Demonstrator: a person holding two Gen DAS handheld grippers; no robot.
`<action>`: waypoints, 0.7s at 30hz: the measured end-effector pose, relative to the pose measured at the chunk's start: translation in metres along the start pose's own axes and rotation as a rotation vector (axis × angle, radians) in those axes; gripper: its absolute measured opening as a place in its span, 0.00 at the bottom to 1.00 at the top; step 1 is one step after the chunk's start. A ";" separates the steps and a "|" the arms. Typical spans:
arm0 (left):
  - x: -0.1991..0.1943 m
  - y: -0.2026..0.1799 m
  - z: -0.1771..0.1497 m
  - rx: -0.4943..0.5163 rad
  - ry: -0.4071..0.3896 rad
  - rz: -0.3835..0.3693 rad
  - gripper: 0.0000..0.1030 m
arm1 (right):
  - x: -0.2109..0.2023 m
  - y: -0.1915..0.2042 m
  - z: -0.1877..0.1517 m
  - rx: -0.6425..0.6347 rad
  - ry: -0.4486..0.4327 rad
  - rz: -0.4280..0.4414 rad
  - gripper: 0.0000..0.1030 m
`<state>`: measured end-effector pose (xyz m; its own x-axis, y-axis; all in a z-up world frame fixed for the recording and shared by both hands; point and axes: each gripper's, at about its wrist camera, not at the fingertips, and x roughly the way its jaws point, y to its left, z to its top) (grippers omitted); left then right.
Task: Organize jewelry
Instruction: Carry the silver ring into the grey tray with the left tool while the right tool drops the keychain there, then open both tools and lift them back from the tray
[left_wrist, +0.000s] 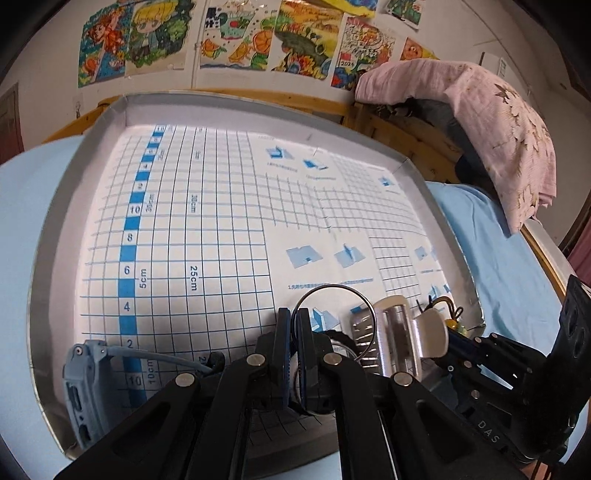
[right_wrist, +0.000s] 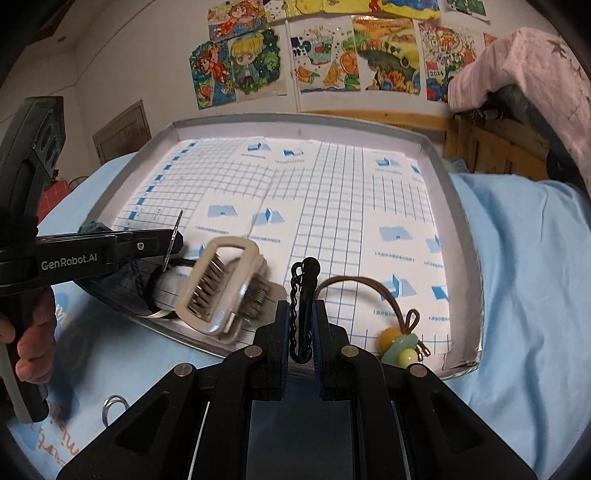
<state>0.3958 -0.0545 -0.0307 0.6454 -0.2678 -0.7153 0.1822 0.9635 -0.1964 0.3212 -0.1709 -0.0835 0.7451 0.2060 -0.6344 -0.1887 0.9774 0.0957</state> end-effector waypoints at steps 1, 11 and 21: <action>0.000 0.002 0.000 -0.006 -0.004 -0.005 0.04 | 0.001 0.000 0.000 0.003 0.000 0.001 0.10; -0.004 0.004 -0.005 -0.008 -0.012 0.005 0.04 | -0.004 -0.003 -0.005 0.010 -0.025 -0.014 0.11; -0.037 0.000 -0.017 -0.006 -0.101 -0.021 0.55 | -0.039 -0.011 -0.002 0.038 -0.144 -0.057 0.35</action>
<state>0.3592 -0.0451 -0.0160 0.7132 -0.2863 -0.6398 0.1919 0.9577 -0.2146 0.2927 -0.1900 -0.0612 0.8384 0.1518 -0.5235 -0.1211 0.9883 0.0927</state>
